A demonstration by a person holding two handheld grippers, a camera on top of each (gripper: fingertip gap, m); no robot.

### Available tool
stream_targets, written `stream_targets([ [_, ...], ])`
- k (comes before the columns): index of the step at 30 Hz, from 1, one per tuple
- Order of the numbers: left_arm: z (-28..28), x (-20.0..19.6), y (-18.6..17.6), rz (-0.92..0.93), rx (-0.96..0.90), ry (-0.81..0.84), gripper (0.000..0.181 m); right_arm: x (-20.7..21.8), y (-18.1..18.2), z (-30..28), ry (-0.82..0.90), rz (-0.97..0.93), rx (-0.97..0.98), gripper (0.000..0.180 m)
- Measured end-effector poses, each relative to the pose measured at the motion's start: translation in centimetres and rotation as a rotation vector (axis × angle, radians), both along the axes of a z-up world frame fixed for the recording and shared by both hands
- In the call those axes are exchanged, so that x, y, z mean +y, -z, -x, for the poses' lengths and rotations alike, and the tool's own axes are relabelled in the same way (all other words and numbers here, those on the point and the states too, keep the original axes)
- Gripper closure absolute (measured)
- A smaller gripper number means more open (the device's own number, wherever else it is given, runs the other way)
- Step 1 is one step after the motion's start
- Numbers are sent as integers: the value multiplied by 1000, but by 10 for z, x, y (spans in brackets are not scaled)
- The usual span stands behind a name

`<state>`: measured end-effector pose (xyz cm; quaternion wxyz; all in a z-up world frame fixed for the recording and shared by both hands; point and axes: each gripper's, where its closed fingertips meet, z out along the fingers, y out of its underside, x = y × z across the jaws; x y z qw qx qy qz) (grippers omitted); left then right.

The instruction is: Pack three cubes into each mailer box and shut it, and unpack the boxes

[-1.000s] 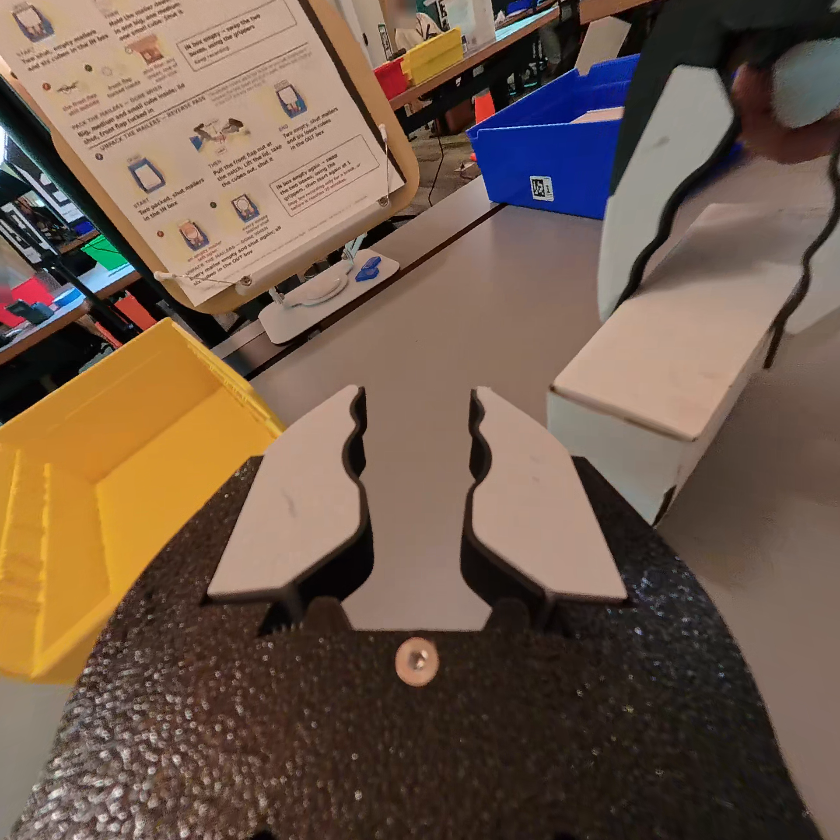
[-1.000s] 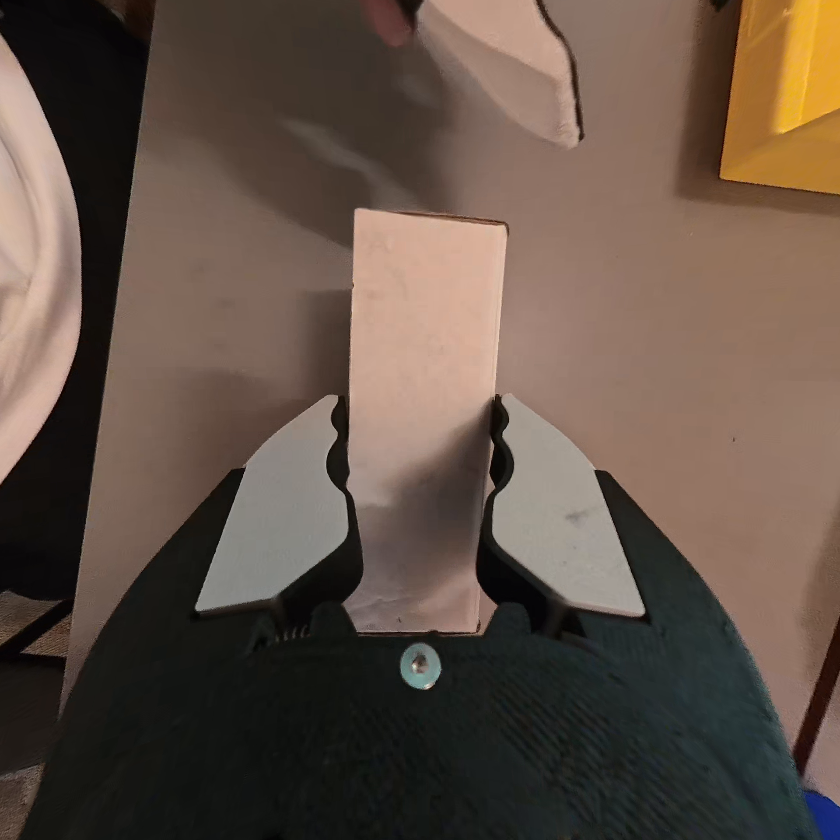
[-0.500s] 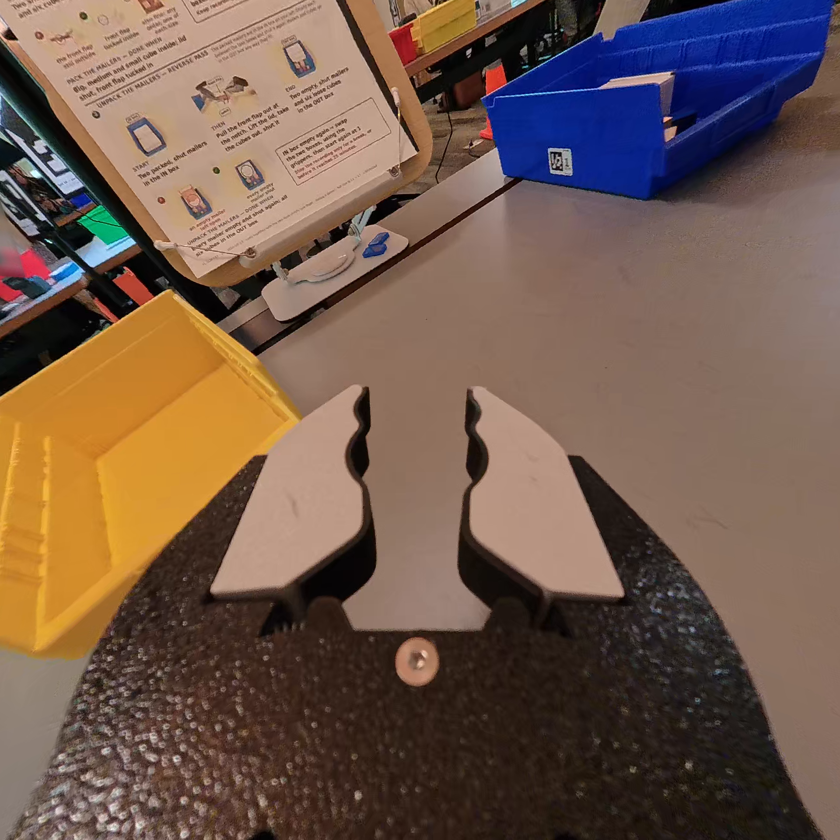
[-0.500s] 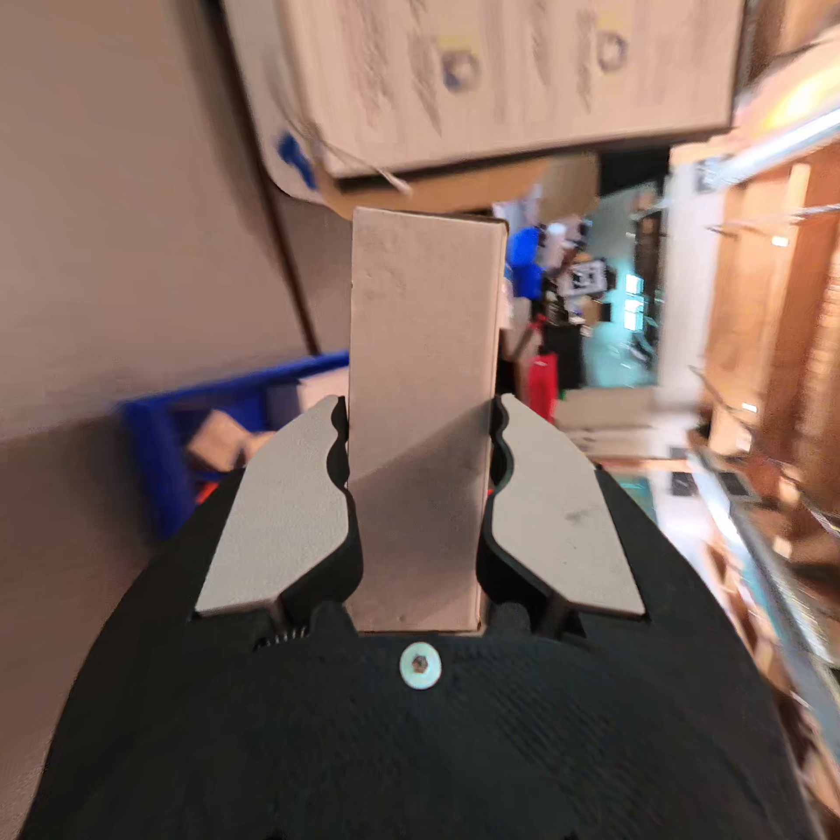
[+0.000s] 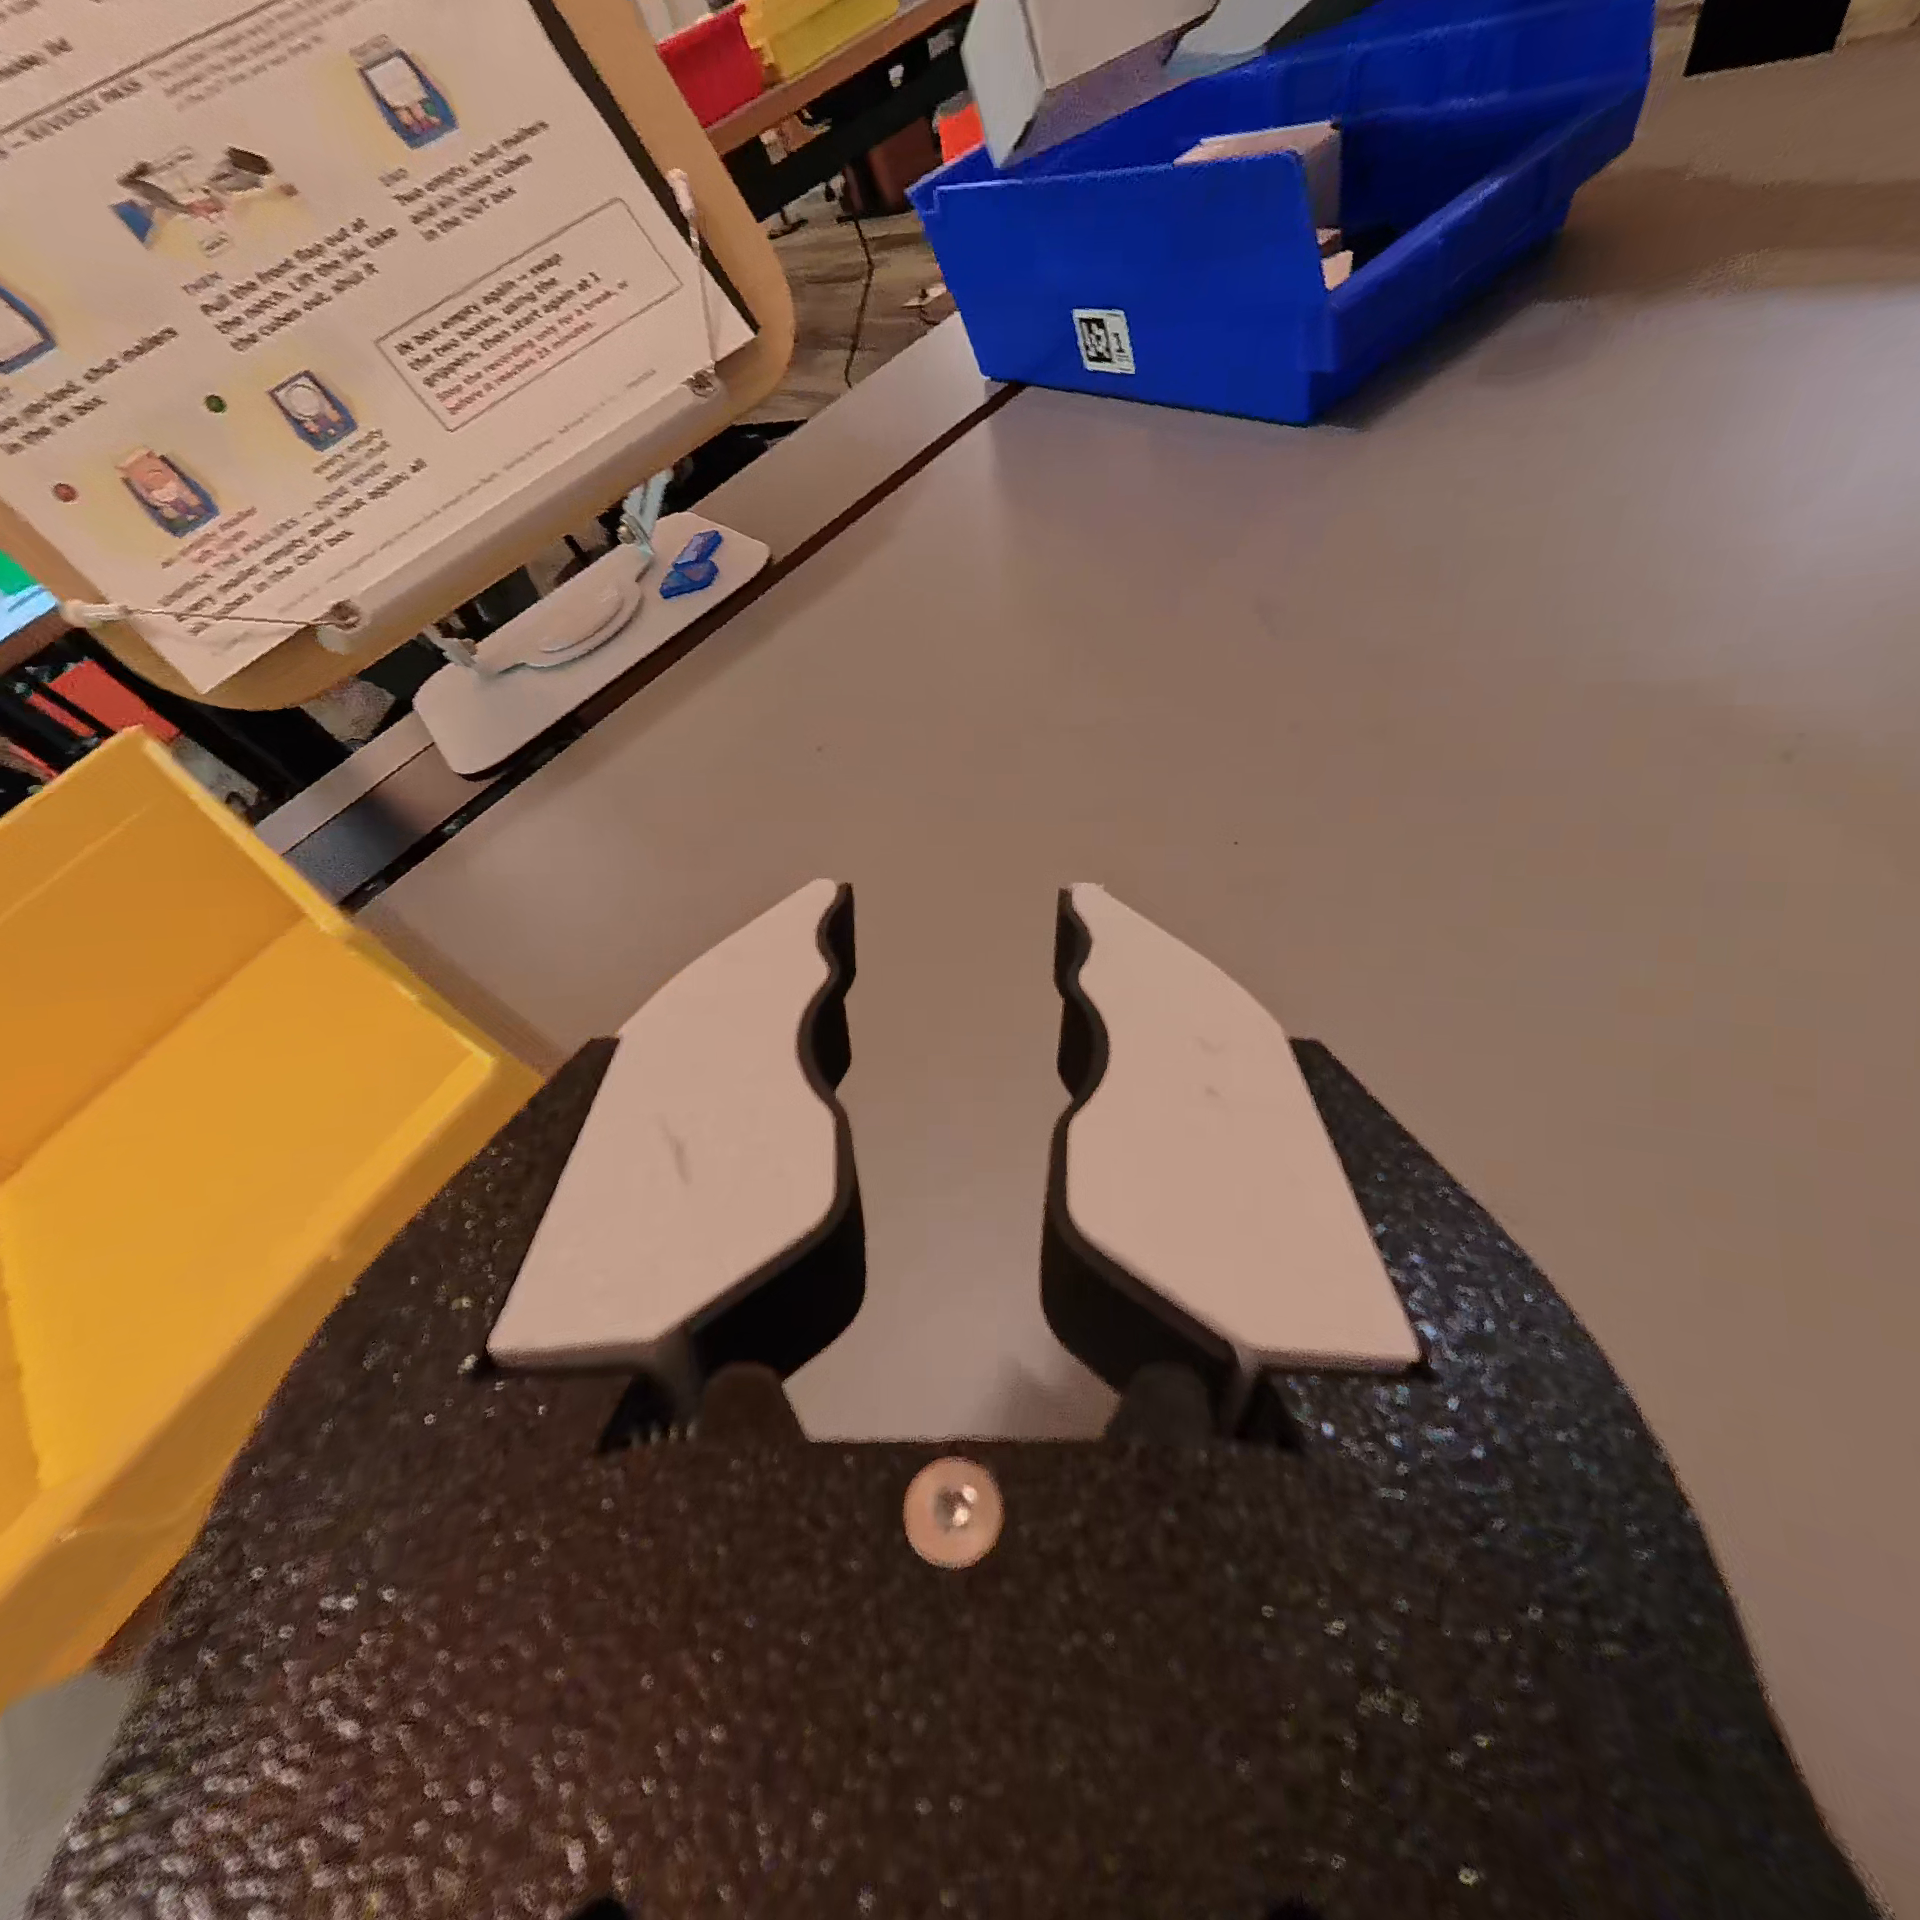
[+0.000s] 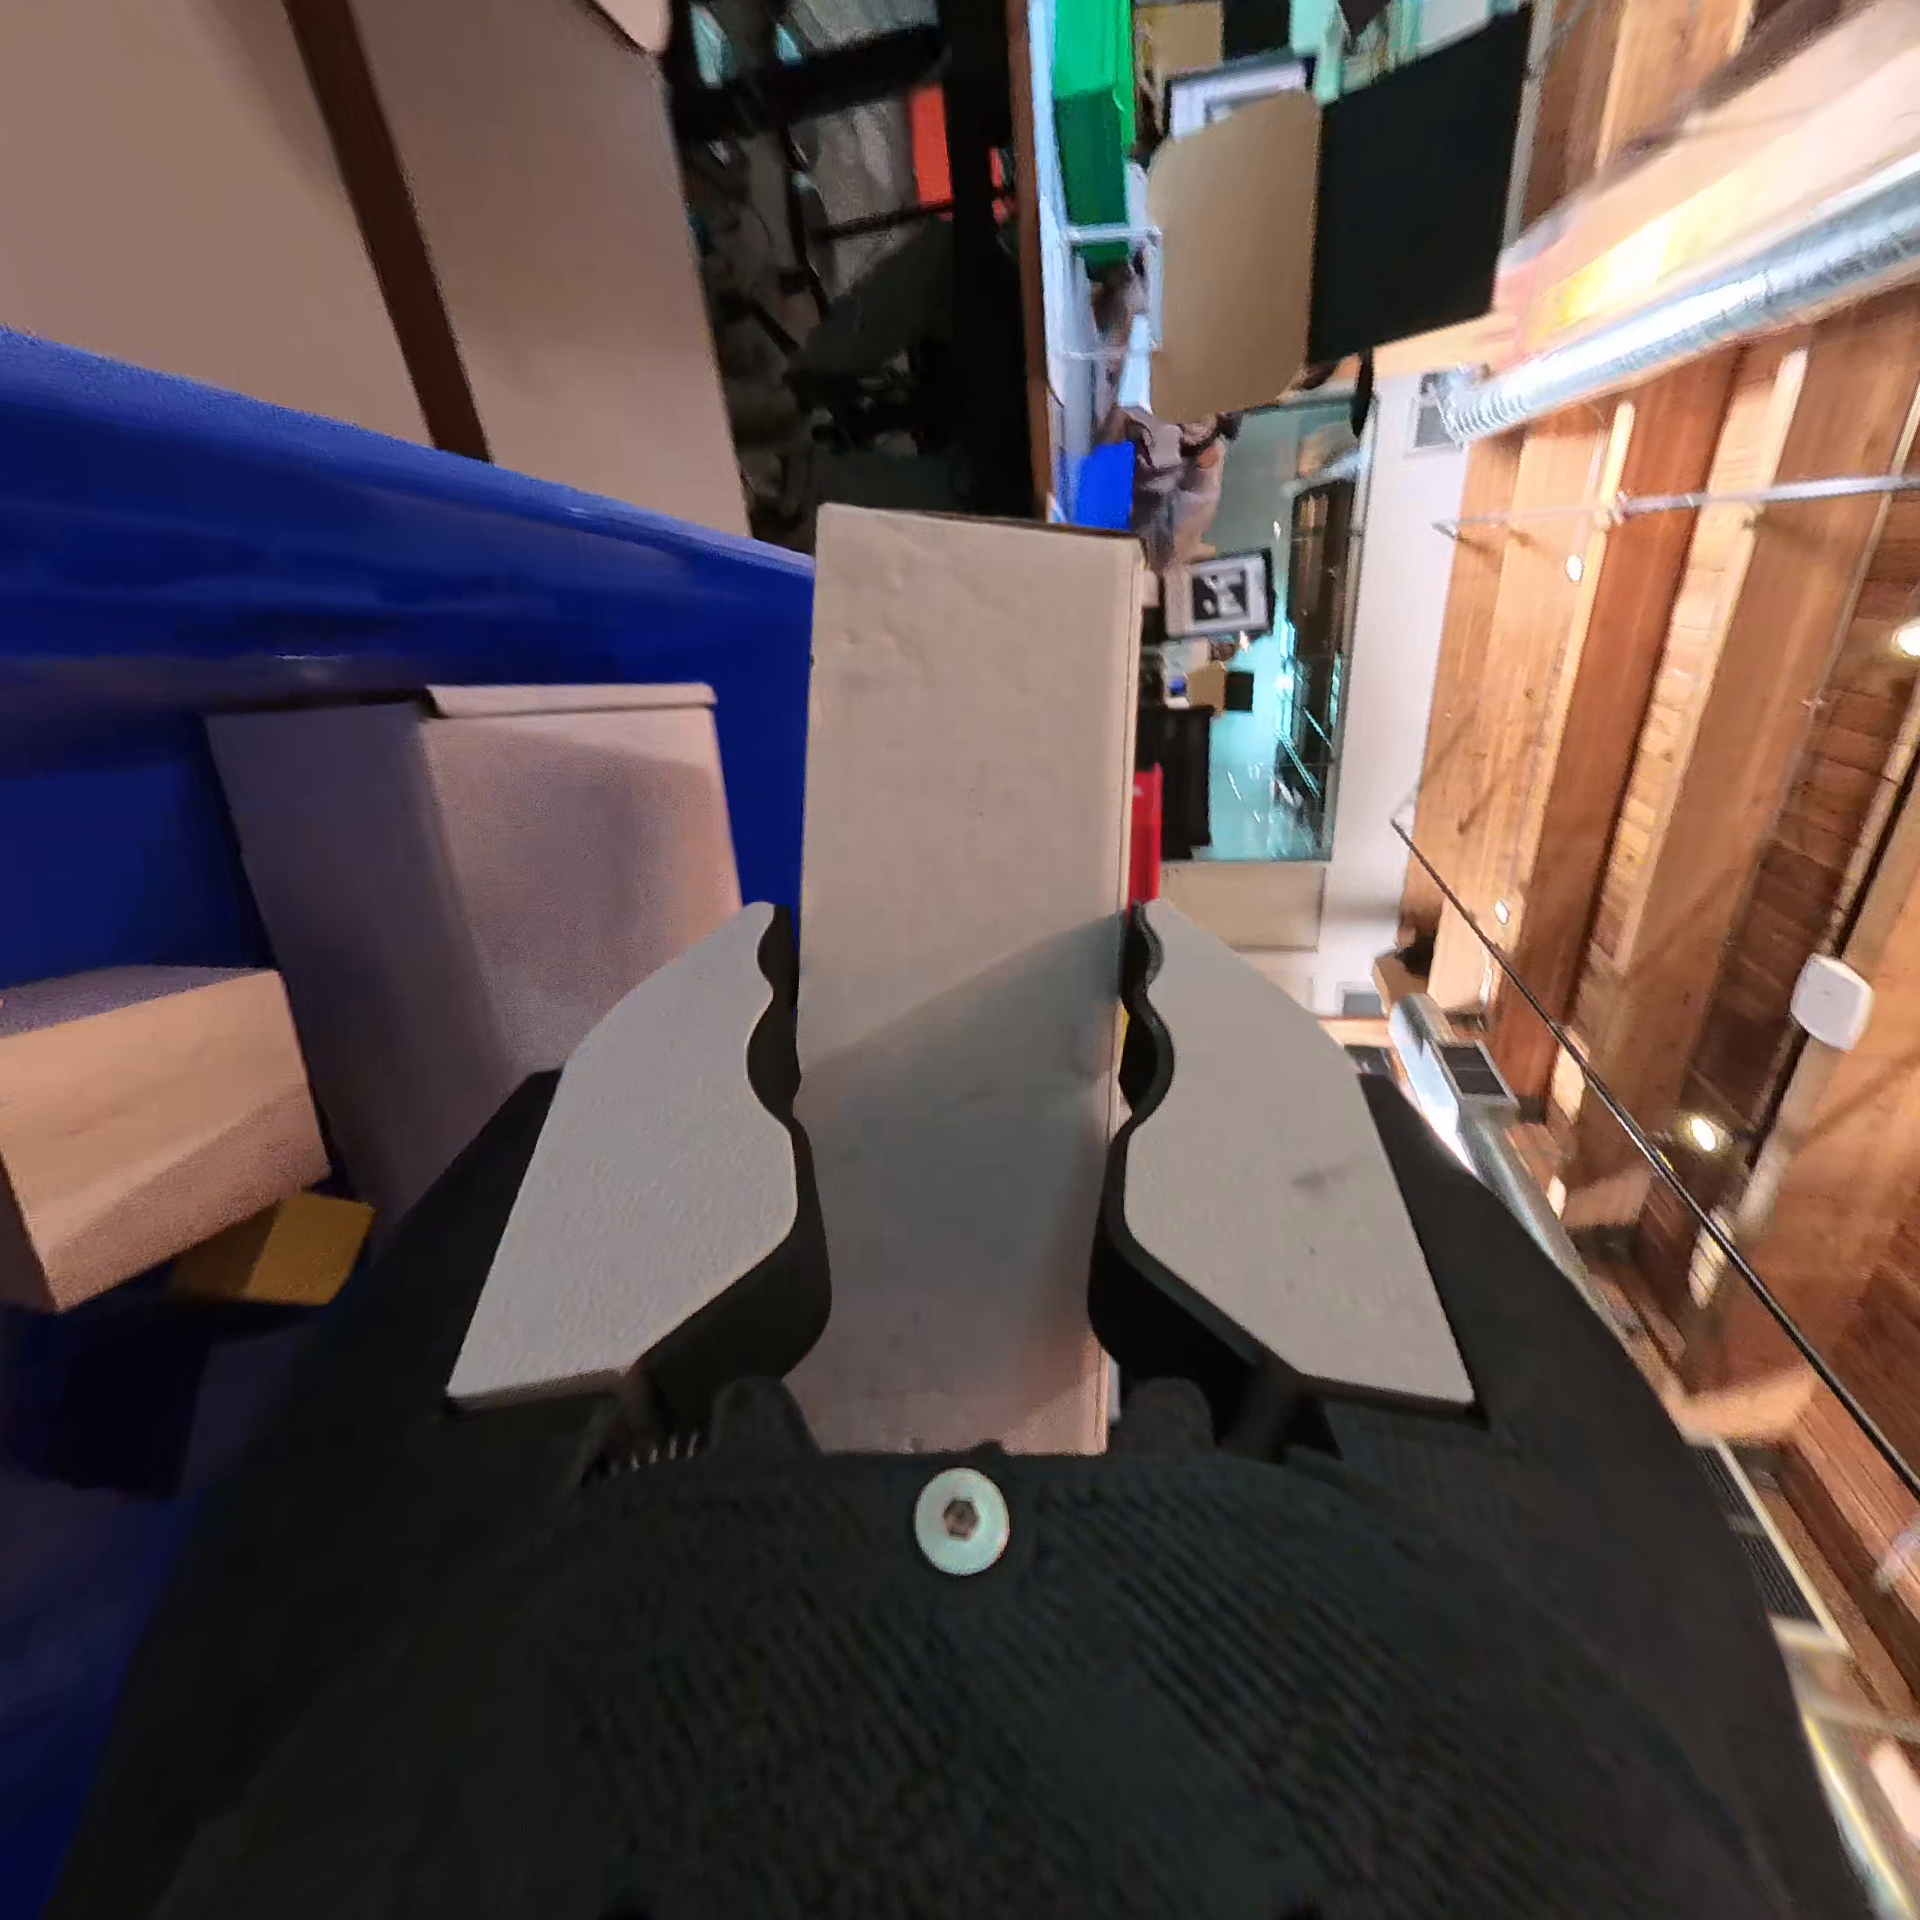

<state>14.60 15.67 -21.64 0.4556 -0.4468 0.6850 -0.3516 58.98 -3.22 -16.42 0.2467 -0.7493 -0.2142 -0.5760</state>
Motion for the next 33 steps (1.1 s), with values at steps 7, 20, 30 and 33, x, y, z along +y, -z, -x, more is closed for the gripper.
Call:
stream_targets([
  [7, -6, -12, 23, -20, 69, 39, 145, 2, 32, -11, -91, -35, 95, 119],
  [20, -13, -39, 29, 43, 94, 96, 145, -13, 57, 7, -24, 72, 467, 117],
  [30, -48, -75, 11, 257, 174, 89, 135, -64, 3, 137, 217, -677, 865, 105],
  [33, -86, -96, -5, 297, 237, 90, 124, -60, 13, 190, 168, -692, 947, 100],
])
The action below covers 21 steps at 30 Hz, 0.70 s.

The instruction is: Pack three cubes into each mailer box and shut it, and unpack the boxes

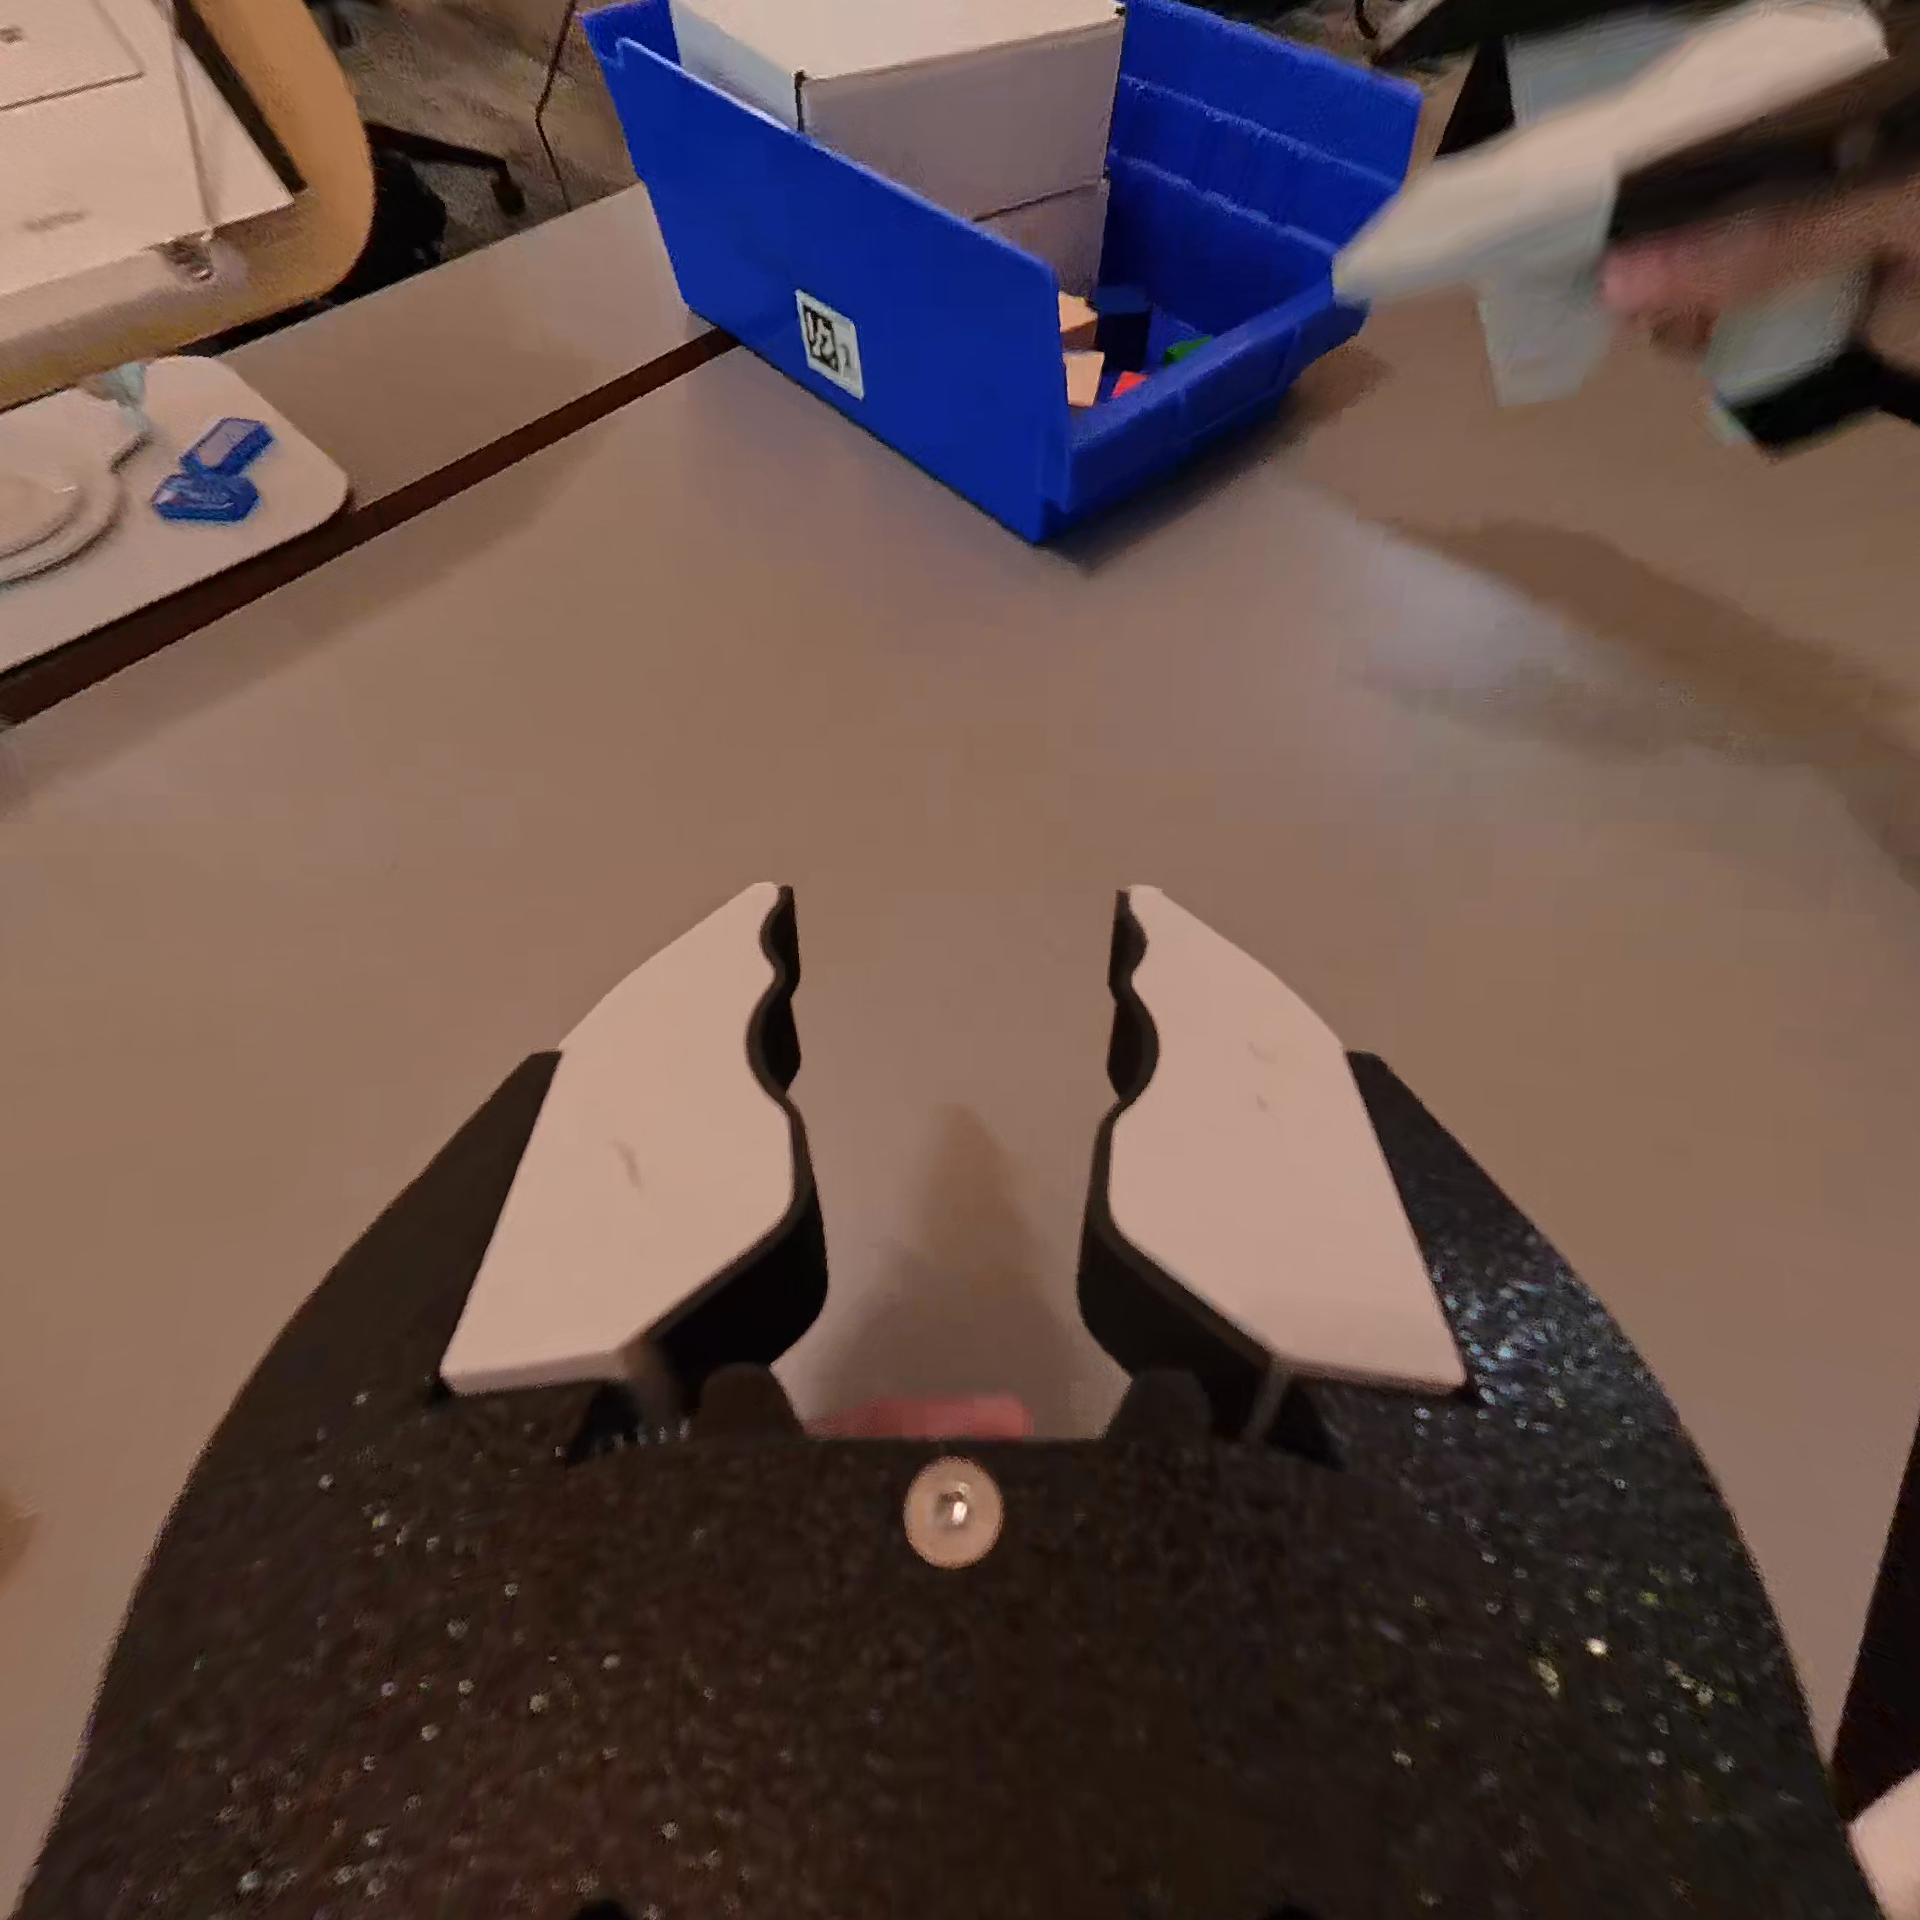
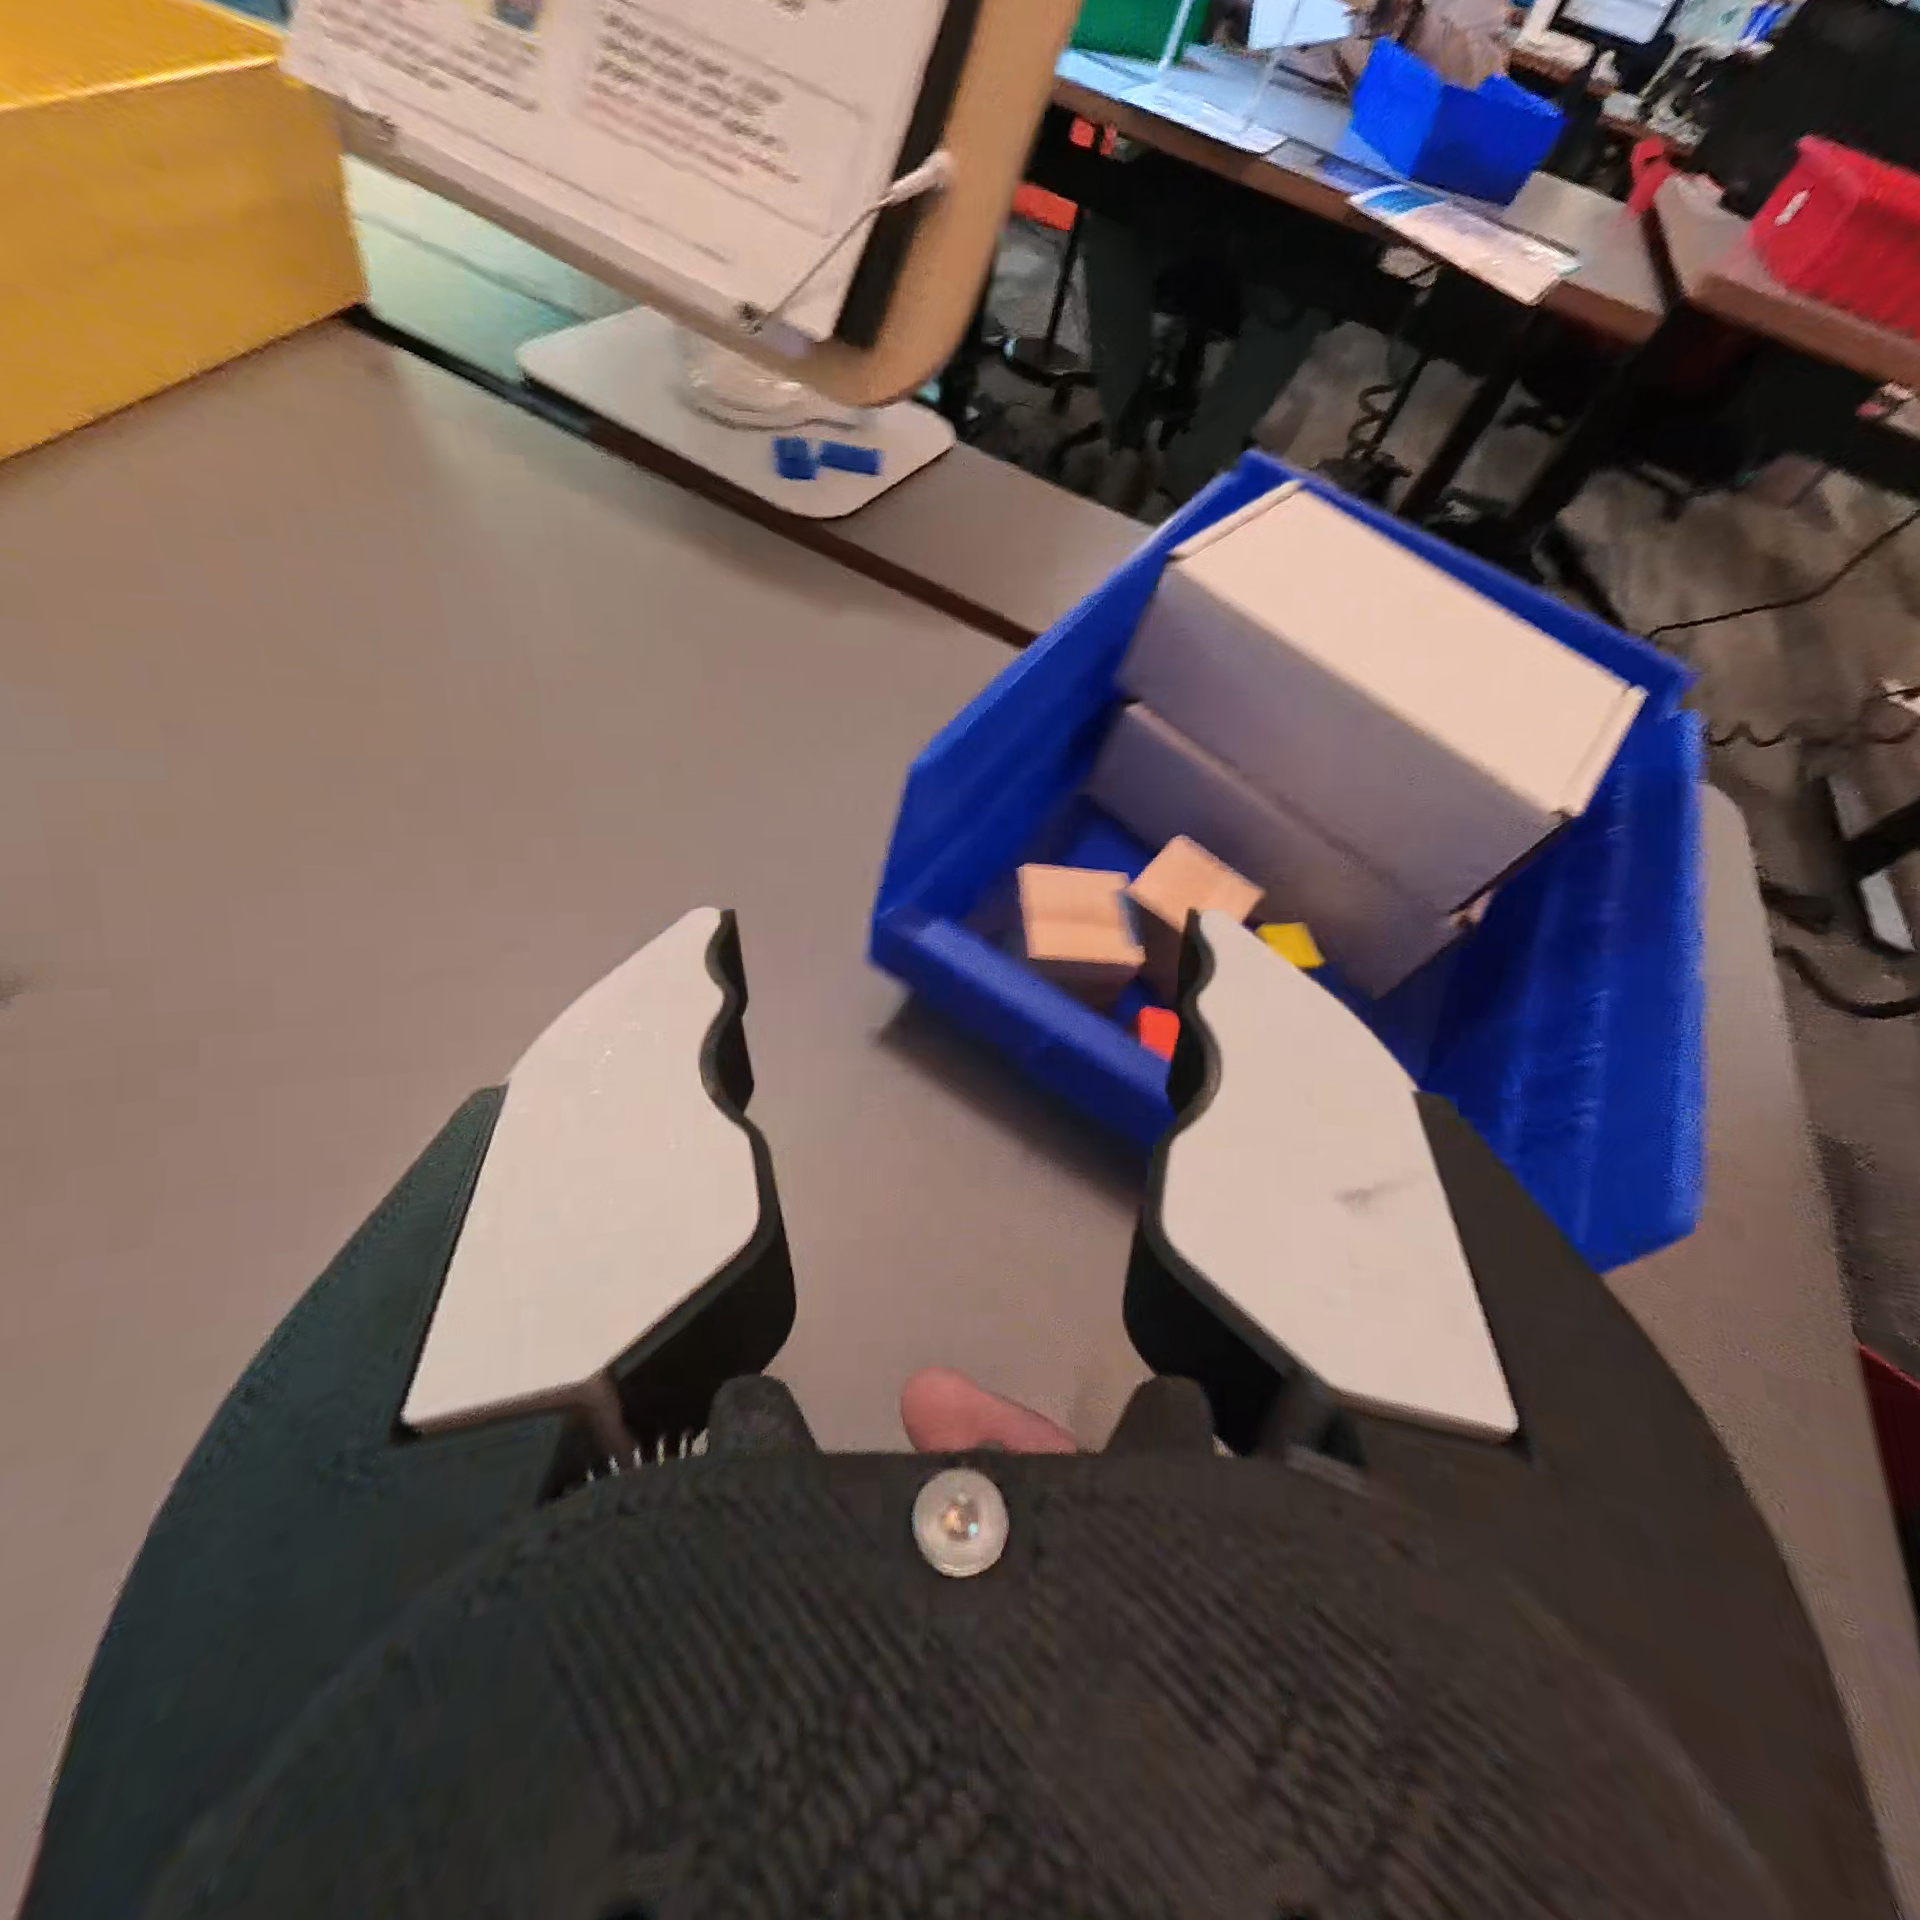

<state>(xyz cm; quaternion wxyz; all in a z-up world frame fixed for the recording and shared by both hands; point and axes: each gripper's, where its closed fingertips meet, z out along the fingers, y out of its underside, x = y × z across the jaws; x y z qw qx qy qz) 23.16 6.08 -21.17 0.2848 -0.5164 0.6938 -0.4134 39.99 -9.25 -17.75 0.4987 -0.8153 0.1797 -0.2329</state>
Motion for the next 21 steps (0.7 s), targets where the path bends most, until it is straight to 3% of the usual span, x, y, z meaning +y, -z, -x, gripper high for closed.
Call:
stream_targets([
  [4, -62, -38, -23, 133, 146, -10, 105, -15, 10, 13, 61, 50, -16, 96],
  [7, -104, -68, -30, 165, 263, -2, 104, -22, 6, 15, 85, 10, 7, 95],
  [10, -154, -78, -24, 156, 325, -101, 104, -34, -9, 11, 141, -8, -48, 94],
  [16, -233, -67, 8, 17, 449, -319, 108, -41, -17, 14, 131, -28, -65, 95],
  [21, -270, -52, 37, -40, 566, -438, 131, -42, -21, 18, 113, -35, -77, 97],
])
